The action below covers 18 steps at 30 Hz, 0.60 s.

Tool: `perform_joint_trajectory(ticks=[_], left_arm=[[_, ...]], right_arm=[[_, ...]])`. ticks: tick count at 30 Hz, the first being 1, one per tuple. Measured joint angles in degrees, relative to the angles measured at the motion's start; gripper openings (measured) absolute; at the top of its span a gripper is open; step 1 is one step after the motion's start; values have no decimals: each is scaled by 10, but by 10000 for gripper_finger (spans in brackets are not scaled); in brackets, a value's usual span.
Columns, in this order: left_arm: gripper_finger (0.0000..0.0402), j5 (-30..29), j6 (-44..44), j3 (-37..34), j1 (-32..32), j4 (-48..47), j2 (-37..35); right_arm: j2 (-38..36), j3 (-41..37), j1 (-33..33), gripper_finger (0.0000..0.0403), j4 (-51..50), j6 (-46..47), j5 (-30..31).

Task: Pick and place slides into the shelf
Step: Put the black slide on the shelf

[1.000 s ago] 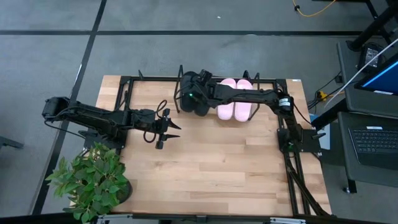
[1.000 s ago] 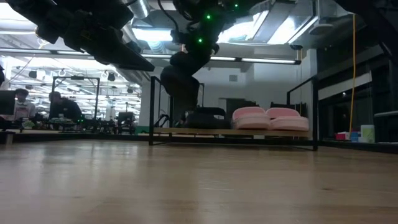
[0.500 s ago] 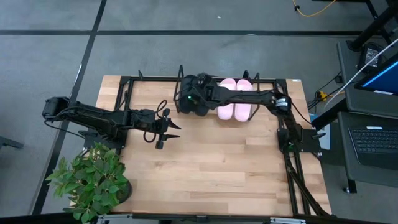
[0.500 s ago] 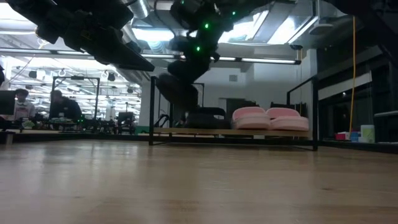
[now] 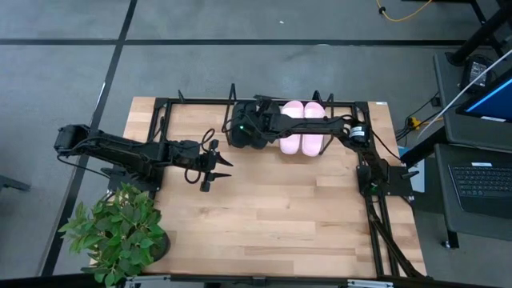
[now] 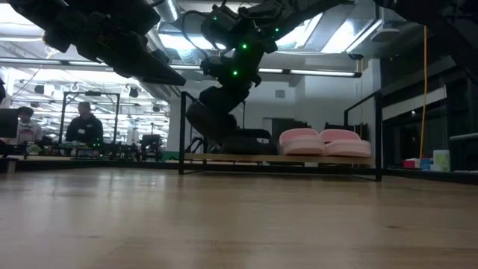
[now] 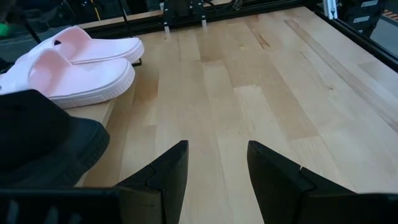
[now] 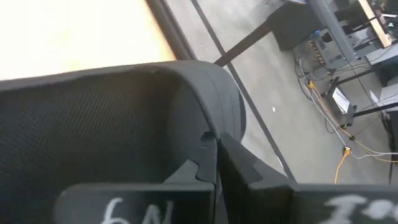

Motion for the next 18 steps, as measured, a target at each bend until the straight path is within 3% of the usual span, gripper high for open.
perform_joint_trajectory(ticks=[18], left_arm=[[157, 0, 0, 0, 0, 0, 0]], right_arm=[[1, 0, 0, 6, -7, -29, -17]])
